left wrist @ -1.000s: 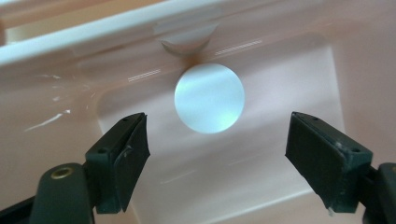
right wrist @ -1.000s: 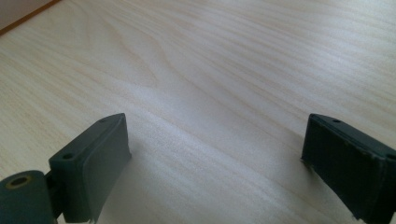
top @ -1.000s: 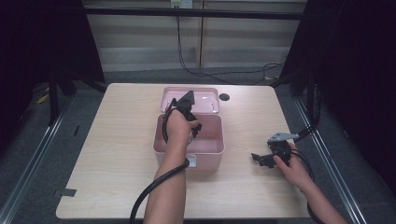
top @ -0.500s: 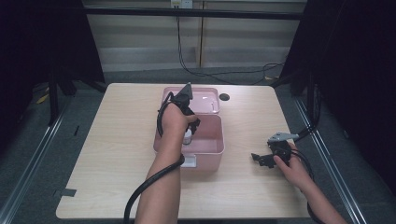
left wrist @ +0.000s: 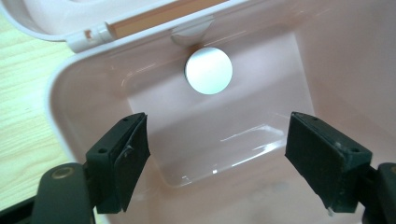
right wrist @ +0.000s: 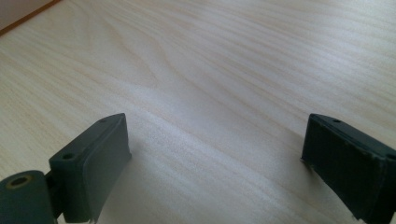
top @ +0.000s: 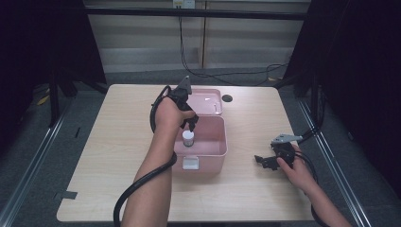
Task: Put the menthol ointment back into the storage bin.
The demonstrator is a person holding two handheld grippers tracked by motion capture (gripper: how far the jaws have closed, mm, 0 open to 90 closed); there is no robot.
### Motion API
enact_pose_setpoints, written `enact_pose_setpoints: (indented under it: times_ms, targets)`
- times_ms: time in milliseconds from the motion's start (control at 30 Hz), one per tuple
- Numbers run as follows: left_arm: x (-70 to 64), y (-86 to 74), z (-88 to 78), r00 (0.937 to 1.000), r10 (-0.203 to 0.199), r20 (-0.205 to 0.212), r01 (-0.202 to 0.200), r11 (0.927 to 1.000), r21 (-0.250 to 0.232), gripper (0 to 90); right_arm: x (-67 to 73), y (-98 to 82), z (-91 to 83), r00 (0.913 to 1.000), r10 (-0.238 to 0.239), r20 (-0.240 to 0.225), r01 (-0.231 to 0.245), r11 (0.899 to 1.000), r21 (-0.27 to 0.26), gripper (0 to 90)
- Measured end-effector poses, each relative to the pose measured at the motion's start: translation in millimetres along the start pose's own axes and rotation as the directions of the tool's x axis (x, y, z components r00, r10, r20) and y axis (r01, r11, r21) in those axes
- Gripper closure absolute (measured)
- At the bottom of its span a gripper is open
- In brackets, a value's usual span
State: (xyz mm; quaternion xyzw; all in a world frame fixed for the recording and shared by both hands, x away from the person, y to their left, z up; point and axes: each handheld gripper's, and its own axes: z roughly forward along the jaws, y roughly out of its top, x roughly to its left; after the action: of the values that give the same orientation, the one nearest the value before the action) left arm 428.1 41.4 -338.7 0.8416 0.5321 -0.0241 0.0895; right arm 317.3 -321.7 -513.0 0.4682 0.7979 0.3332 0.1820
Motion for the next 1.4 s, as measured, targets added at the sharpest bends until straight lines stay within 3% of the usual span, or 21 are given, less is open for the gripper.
enact_pose_setpoints:
  times_ms: [500,900,1033,1400]
  targets:
    - [11.5,-11.0,-24.9,0.9931,0.117,-0.004,-0.117,0.9921,-0.044,21.0,0.0,0.0,0.0,1.0000,0.000,0.000,0.000,1.000,0.000,7.0]
    - [20.9,-24.4,-45.3,0.9783,0.207,-0.001,-0.207,0.9755,-0.076,20.9,0.0,0.0,0.0,1.0000,0.000,0.000,0.000,1.000,0.000,7.0]
    - [24.9,-30.2,-46.6,0.9738,0.226,-0.020,-0.227,0.9719,-0.062,20.9,0.1,0.0,0.0,1.0000,0.000,0.000,0.000,1.000,0.000,7.0]
    - [38.9,-47.0,-53.4,0.9706,0.240,-0.019,-0.241,0.9665,-0.089,20.9,0.1,0.0,0.0,1.0000,0.000,0.000,0.000,1.000,0.000,6.9]
